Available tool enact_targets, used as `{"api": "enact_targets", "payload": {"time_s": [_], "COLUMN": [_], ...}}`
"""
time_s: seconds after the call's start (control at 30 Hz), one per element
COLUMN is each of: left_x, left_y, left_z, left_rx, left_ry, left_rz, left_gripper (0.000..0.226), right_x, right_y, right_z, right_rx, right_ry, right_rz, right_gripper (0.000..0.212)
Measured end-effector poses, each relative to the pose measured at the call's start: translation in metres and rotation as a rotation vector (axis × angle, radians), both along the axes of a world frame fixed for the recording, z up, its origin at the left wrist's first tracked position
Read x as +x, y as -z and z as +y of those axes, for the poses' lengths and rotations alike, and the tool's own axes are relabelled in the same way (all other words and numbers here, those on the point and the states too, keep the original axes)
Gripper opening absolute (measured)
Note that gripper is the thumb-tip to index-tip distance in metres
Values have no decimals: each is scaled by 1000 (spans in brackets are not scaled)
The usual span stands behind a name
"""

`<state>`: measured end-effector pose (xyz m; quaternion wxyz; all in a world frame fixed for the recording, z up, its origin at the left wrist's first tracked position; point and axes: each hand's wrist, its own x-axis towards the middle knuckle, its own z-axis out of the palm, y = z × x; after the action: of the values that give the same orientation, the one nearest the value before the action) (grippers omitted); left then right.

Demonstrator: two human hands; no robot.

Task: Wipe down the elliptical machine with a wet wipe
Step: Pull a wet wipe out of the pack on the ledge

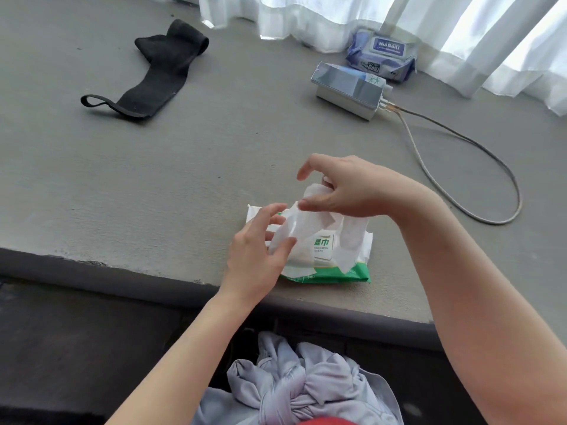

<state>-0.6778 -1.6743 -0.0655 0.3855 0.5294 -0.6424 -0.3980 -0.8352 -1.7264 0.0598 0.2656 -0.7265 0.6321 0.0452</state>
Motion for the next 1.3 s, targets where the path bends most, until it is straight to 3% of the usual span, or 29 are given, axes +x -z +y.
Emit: {"api": "enact_targets", "payload": {"time_s": [0.17,0.33,0.47,0.63,0.7,0.83,1.0,1.07,1.17,1.23,1.3], "left_x": [0,0,22,25,22,17,10,5,0,2,0], "left_y": [7,-1,-2,12,13,10,26,27,18,-2,-28], "left_z": [-4,-22,-26,-13,-6,4,-1,-6,-9,-7,-4], "left_rx": [-175,-160,-163,-268,-306,-348,-450,-418,-346,-207,10], "left_ry": [44,710,504,163,112,149,261,258,240,215,267], "left_rz": [-232,-391,-175,-235,-225,-162,-555,-606,-507,-252,127], "left_gripper": [35,36,44,43,40,38,30,27,37,48,56], "right_x": [-31,-50,-38,10,16,4,-28,-40,-51,-53,-51], "right_y": [-29,-58,-46,8,14,-7,-45,-51,-54,-54,-55], "right_z": [14,30,25,2,-5,-8,4,12,19,21,21], "right_rx": [-45,-88,-9,53,5,-101,-76,-48,-114,-169,-166], "right_ry": [26,-4,-67,-183,-166,-117,-69,-56,-15,13,33], "right_rz": [25,65,156,181,159,66,-149,-299,-467,-556,-693], "right_gripper": [29,11,12,42,48,40,49,53,45,41,40]}}
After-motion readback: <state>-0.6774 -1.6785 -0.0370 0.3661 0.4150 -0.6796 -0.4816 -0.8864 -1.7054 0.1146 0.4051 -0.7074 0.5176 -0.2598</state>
